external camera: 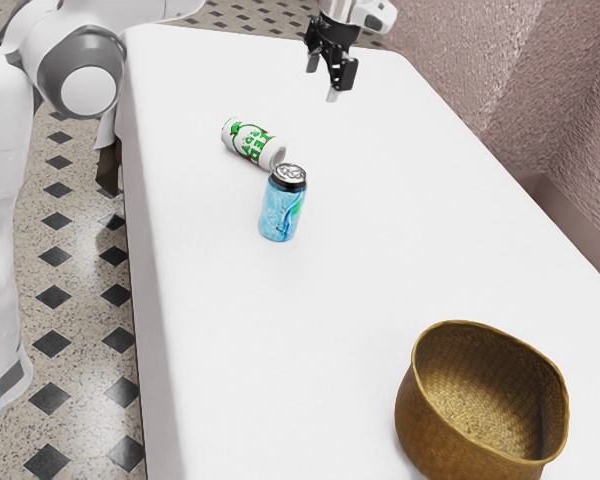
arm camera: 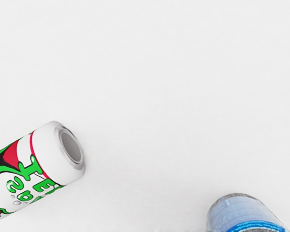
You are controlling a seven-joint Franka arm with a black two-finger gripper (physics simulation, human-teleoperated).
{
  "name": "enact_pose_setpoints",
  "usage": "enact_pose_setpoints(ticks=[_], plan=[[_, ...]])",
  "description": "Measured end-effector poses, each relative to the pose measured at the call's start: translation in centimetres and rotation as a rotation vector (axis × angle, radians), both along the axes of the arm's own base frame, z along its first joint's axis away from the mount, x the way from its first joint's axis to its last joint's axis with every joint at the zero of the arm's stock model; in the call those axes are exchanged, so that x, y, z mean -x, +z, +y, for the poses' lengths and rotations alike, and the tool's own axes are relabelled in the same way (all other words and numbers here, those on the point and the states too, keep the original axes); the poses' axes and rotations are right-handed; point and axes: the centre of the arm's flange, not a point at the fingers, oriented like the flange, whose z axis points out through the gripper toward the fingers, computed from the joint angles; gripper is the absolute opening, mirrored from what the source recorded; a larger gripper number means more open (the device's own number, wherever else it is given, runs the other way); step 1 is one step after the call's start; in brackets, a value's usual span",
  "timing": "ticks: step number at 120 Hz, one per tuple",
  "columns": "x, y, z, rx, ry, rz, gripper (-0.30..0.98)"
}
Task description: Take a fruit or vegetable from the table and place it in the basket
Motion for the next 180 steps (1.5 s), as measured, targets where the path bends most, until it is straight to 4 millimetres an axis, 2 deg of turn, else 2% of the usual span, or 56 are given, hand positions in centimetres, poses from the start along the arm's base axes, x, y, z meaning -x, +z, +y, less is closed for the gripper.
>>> enact_pose_setpoints(ticks=[13,22,25,28,34,41,44,48,74,108,118,124,131,137,146,154,160,164,169,180], plan=[[0.2,0.5,-0.1,-0.001,-0.014,-0.004,0.69],[3.3,7.4,-1.2,-0.022,-0.038,-0.134,0.69],[3.8,8.7,-2.3,-0.025,-0.059,-0.158,0.69],[3.7,9.2,-3.7,-0.024,-0.087,-0.167,0.69],[2.1,8.1,-8.0,-0.014,-0.170,-0.147,0.69],[-0.1,5.6,-13.6,0.000,-0.273,-0.099,0.68],[-0.9,4.5,-15.2,0.004,-0.300,-0.078,0.68],[-1.5,3.3,-16.1,0.009,-0.317,-0.057,0.68],[-3.6,-1.2,-15.5,0.030,-0.311,0.024,0.69],[-3.6,-0.9,-14.9,0.027,-0.312,0.018,0.69],[-3.5,-0.8,-14.0,0.037,-0.301,0.014,0.69],[-3.7,-1.0,-14.2,0.039,-0.303,0.017,0.69],[-4.4,-2.2,-14.6,0.038,-0.306,0.038,0.69],[-4.8,-3.1,-14.1,0.050,-0.291,0.045,0.69],[-6.8,-5.0,-13.6,0.057,-0.277,0.016,0.69],[-8.4,-5.0,-15.2,0.058,-0.289,-0.047,0.69],[-11.6,-4.5,-17.5,0.065,-0.318,-0.134,0.69],[-13.6,-5.4,-18.5,0.090,-0.321,-0.171,0.69],[-15.4,-6.6,-18.8,0.119,-0.301,-0.207,0.68],[-16.8,-7.1,-19.5,0.173,-0.220,-0.267,0.69]])
